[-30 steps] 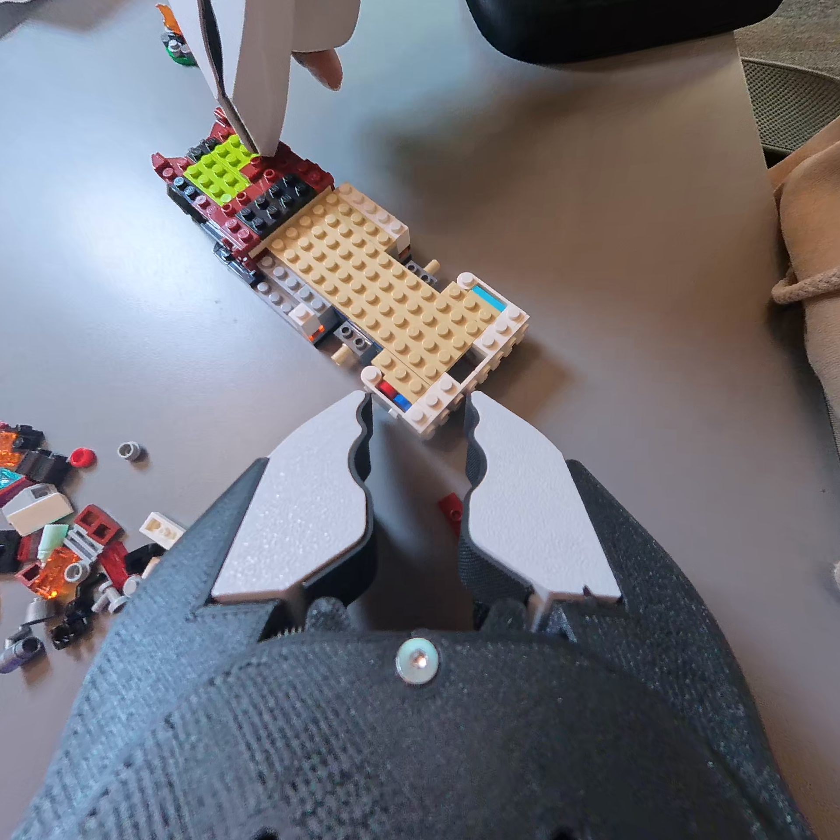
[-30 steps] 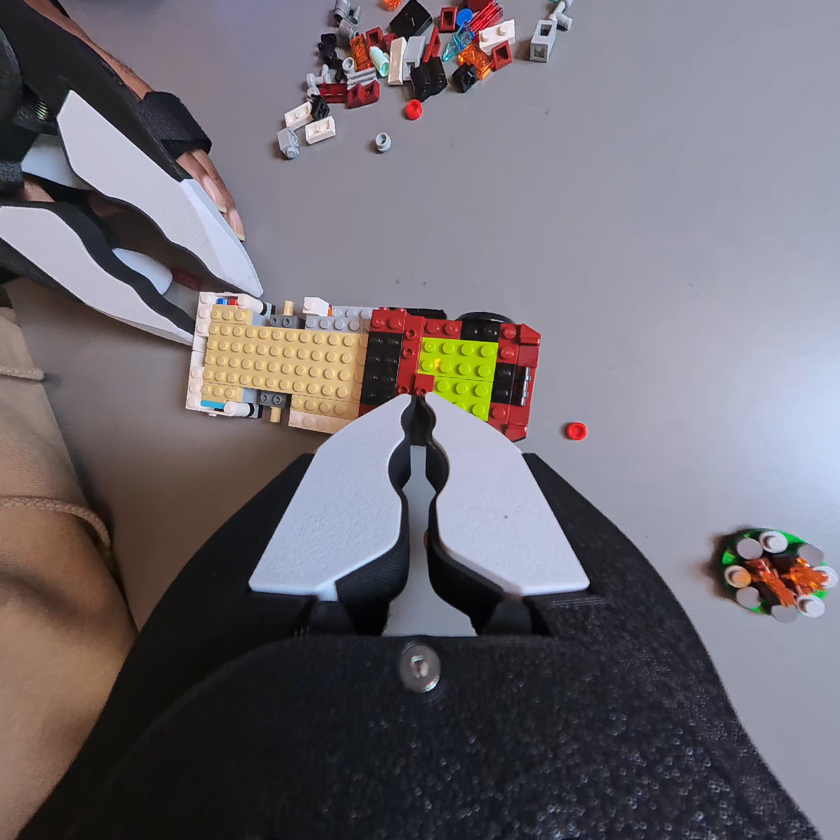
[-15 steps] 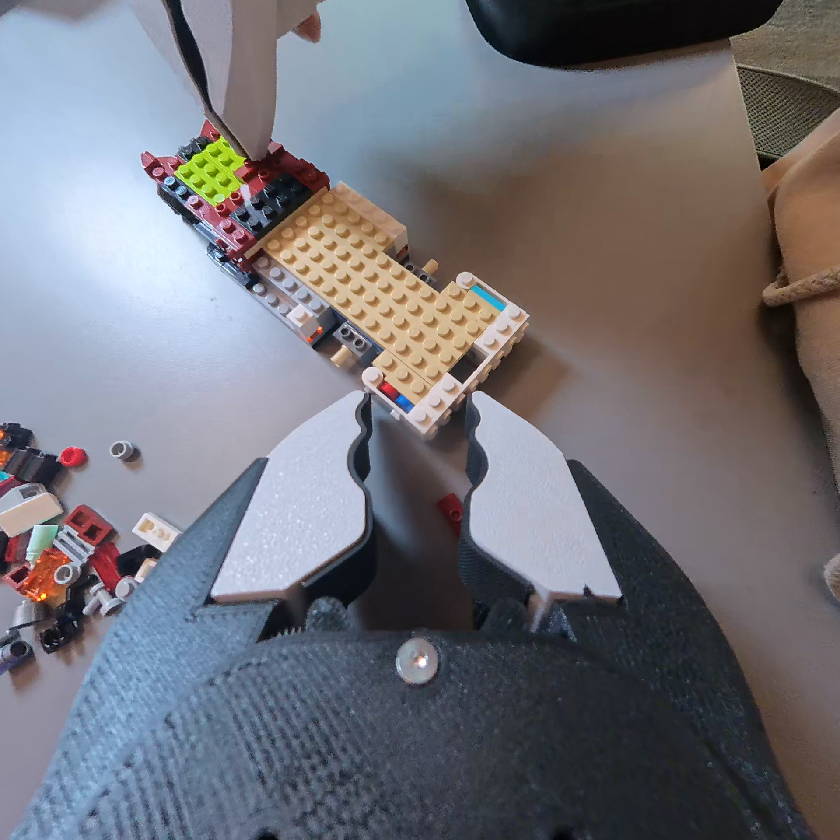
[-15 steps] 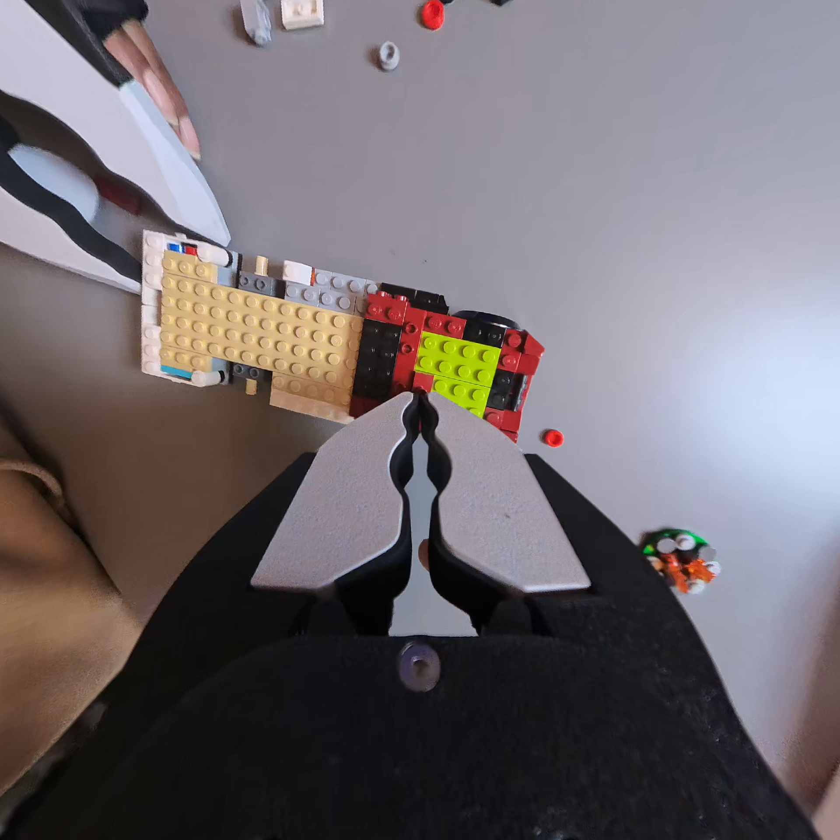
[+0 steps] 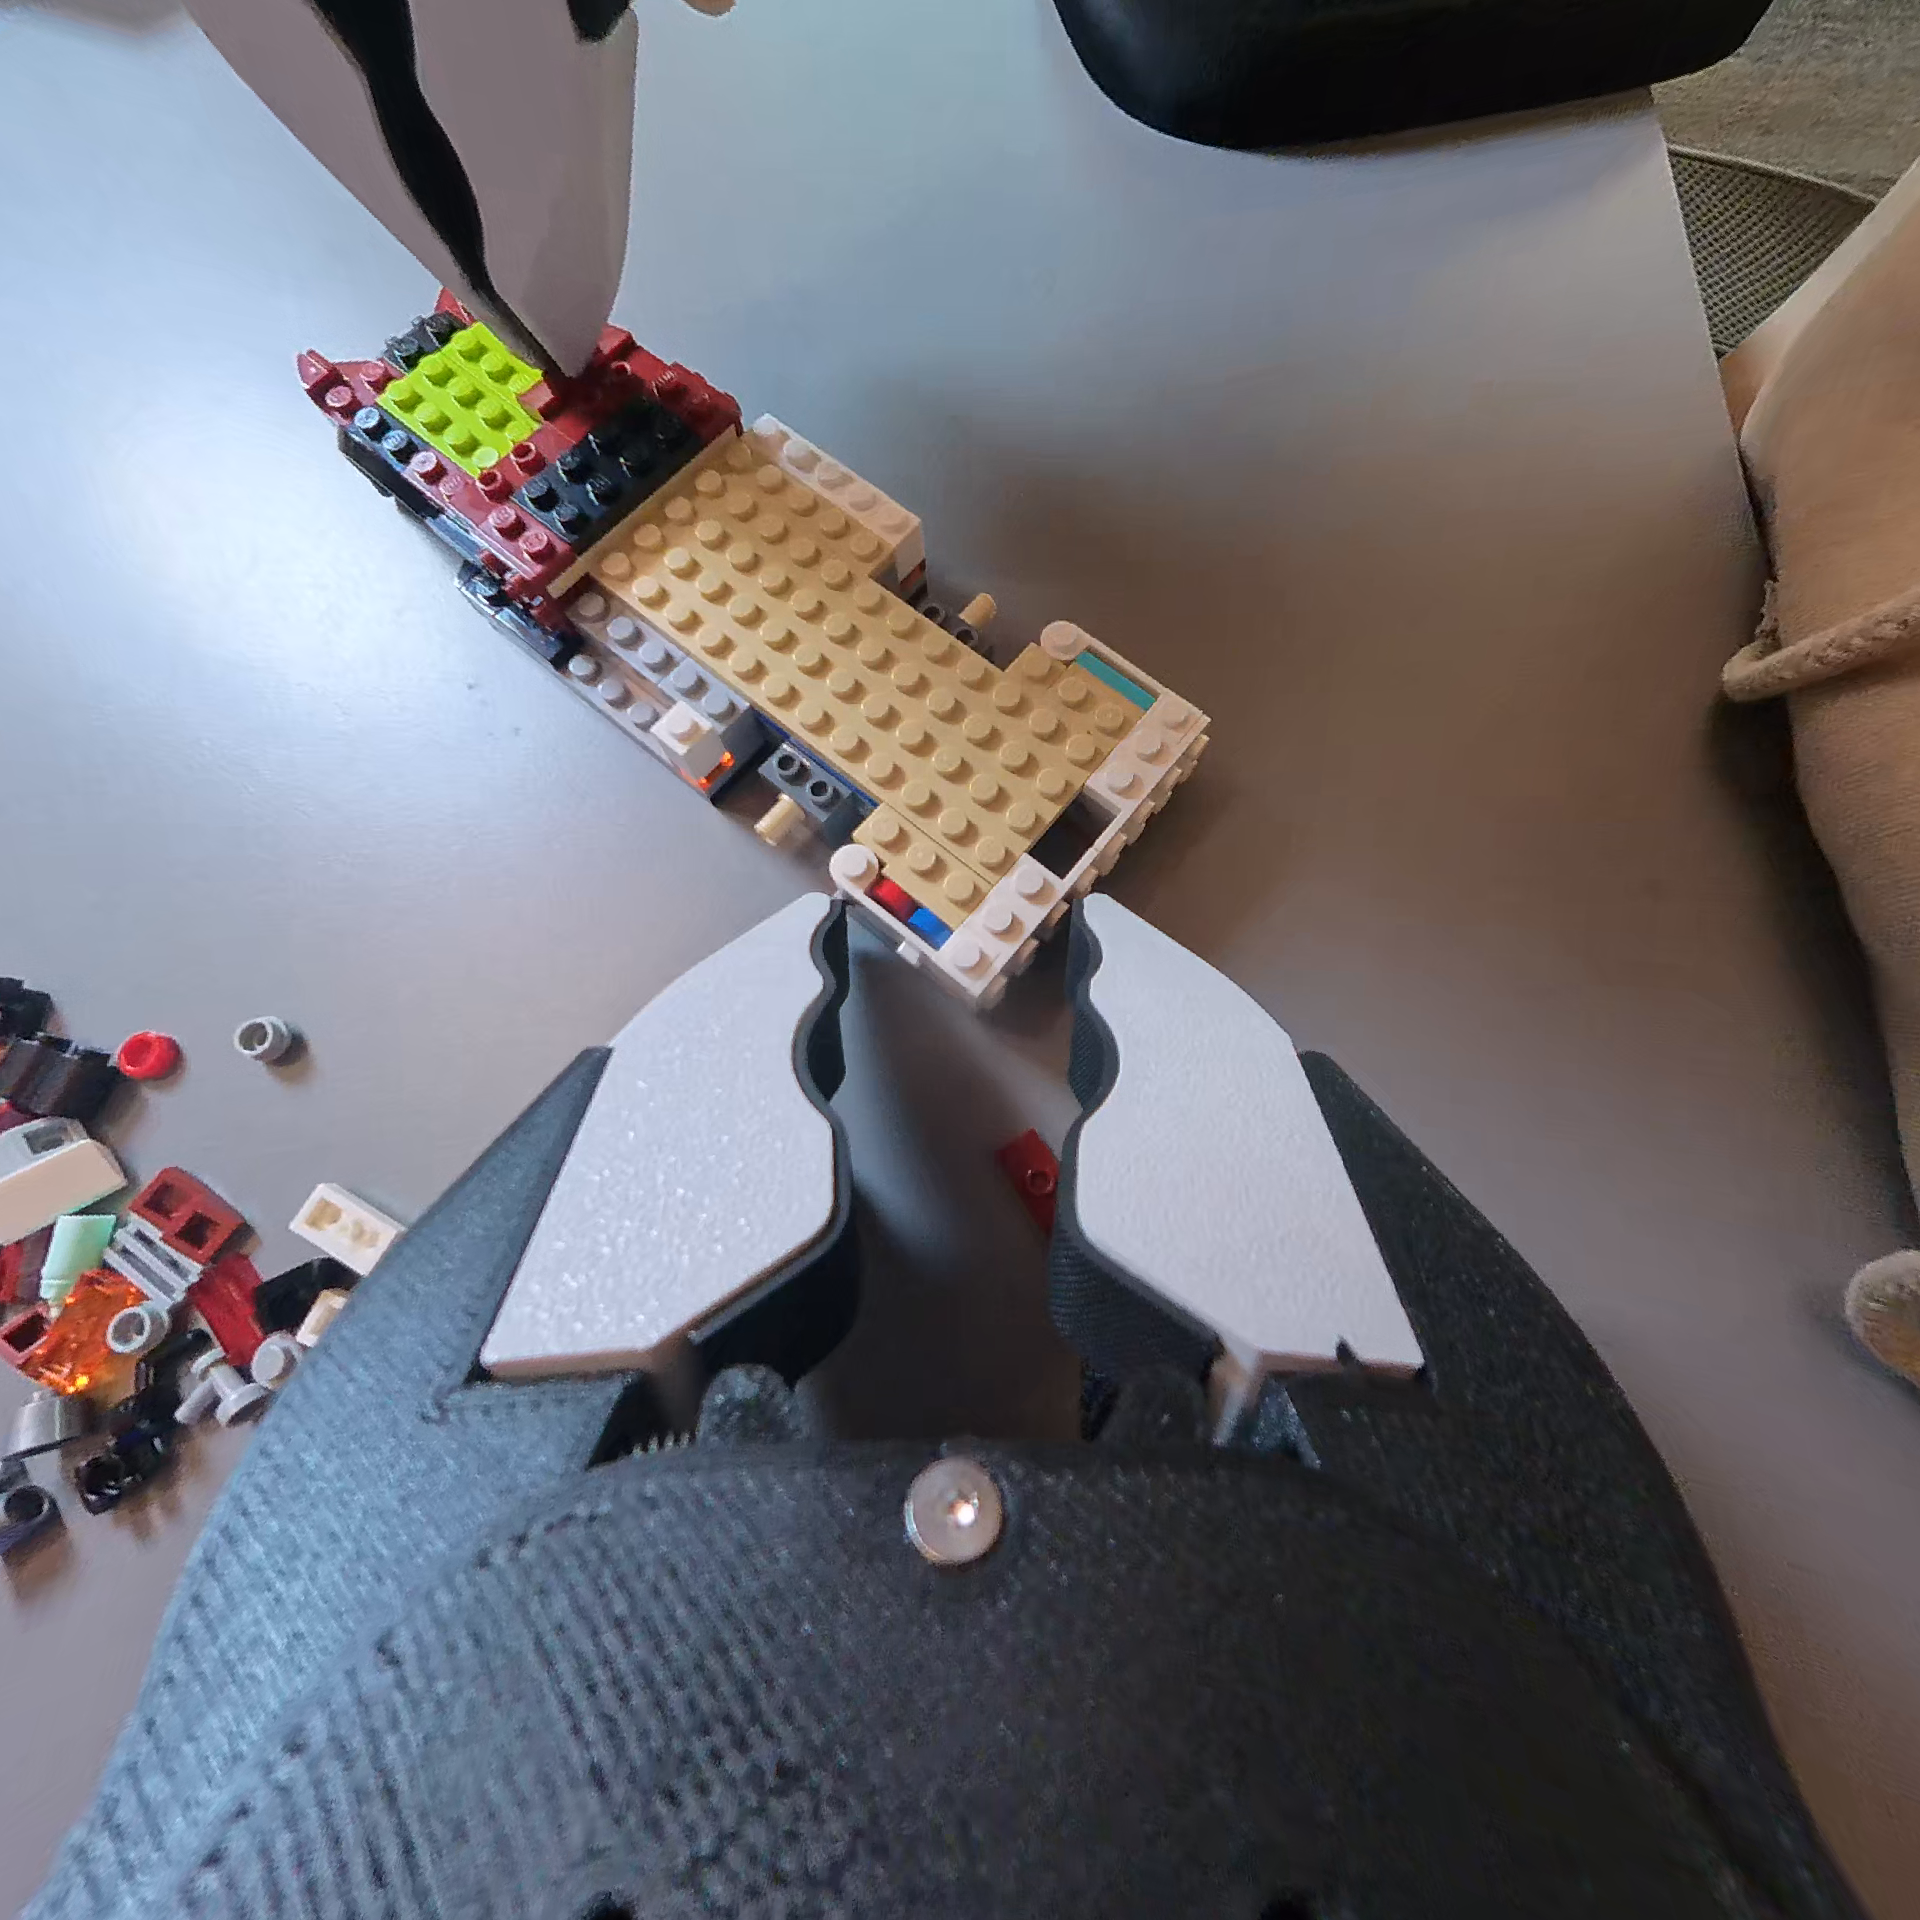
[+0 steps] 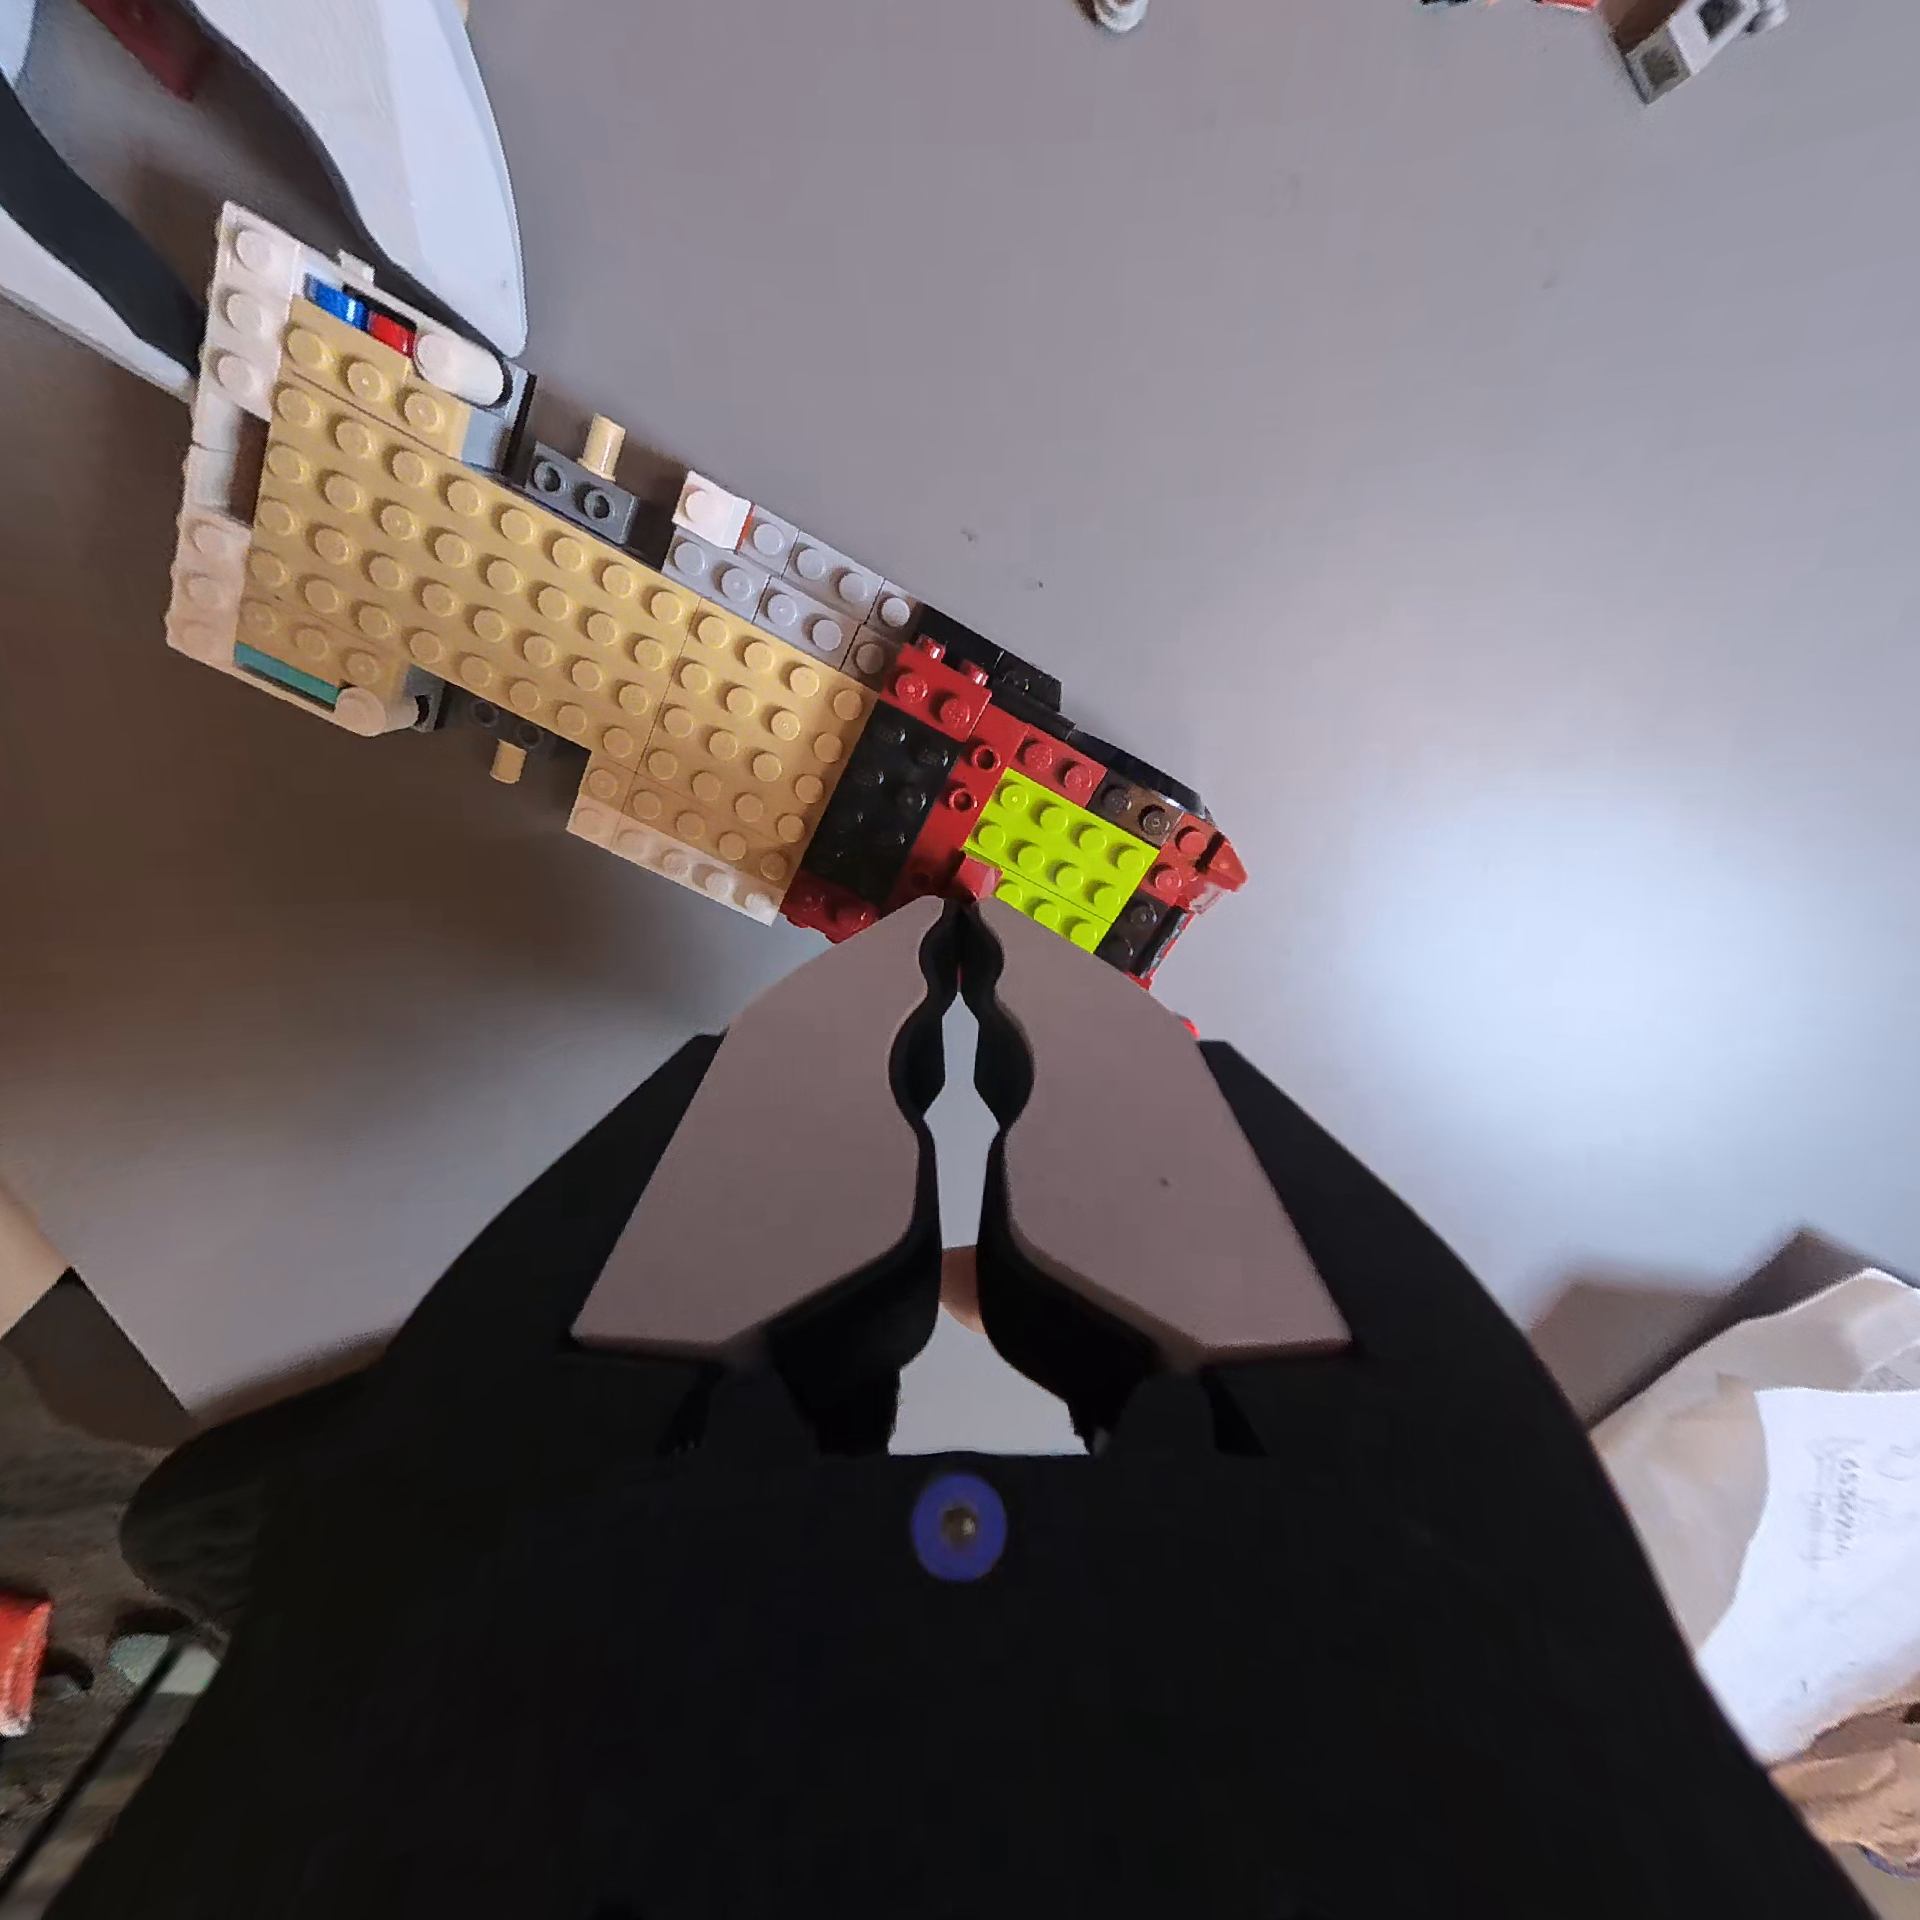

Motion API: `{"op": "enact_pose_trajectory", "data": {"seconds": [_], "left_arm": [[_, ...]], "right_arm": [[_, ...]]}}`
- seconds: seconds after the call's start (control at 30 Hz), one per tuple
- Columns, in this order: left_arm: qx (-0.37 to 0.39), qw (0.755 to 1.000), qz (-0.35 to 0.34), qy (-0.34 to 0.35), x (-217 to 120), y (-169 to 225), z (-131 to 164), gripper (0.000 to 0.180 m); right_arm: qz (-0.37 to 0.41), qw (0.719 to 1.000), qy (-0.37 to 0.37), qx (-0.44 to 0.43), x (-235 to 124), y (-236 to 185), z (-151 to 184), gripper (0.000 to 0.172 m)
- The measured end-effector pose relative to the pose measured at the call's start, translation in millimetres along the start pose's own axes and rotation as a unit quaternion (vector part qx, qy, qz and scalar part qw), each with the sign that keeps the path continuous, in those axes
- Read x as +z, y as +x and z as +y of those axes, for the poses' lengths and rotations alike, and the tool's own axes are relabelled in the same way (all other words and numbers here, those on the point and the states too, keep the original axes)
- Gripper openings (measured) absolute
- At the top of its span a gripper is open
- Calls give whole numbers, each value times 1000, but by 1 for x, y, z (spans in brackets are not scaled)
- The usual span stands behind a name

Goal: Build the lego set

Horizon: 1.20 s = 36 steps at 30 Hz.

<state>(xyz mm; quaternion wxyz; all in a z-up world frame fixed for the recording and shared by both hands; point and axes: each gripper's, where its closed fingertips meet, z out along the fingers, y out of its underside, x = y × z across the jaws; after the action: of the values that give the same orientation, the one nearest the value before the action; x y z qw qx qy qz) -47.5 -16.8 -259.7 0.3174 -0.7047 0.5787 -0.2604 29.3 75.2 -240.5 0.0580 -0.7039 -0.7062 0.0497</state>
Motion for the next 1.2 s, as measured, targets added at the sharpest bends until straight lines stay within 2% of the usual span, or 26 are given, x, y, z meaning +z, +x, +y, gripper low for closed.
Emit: {"op": "enact_pose_trajectory", "data": {"seconds": [0.2,0.33,0.43,0.53,0.6,0.63,0.7,0.87,1.03,1.2], "left_arm": [[1,1000,5,1,0,1,0,40],[1,1000,4,1,0,1,0,40],[-1,1000,-2,6,-1,-1,-1,39],[-7,999,3,32,-9,-4,-8,45],[-19,999,8,42,-22,-8,-10,46],[-19,999,19,33,-30,-7,-6,44],[-15,999,29,-4,-45,-4,6,45],[24,992,50,-113,-51,21,38,34],[13,989,13,-144,-45,15,40,12],[-12,988,3,-154,-36,16,37,10]], "right_arm": [[7,1000,0,-22,1,-1,-1,0],[-5,999,39,28,1,-1,-3,0],[1,992,107,71,-2,0,-8,0],[-13,962,248,109,-33,-12,-31,0],[-11,947,303,103,-45,-30,-40,0],[-11,946,310,96,-43,-42,-41,16],[-22,949,304,86,-30,-66,-38,24],[-17,927,357,116,-18,-87,-29,21],[19,906,391,161,-27,-87,-2,15],[35,891,412,188,-34,-90,22,10]]}}
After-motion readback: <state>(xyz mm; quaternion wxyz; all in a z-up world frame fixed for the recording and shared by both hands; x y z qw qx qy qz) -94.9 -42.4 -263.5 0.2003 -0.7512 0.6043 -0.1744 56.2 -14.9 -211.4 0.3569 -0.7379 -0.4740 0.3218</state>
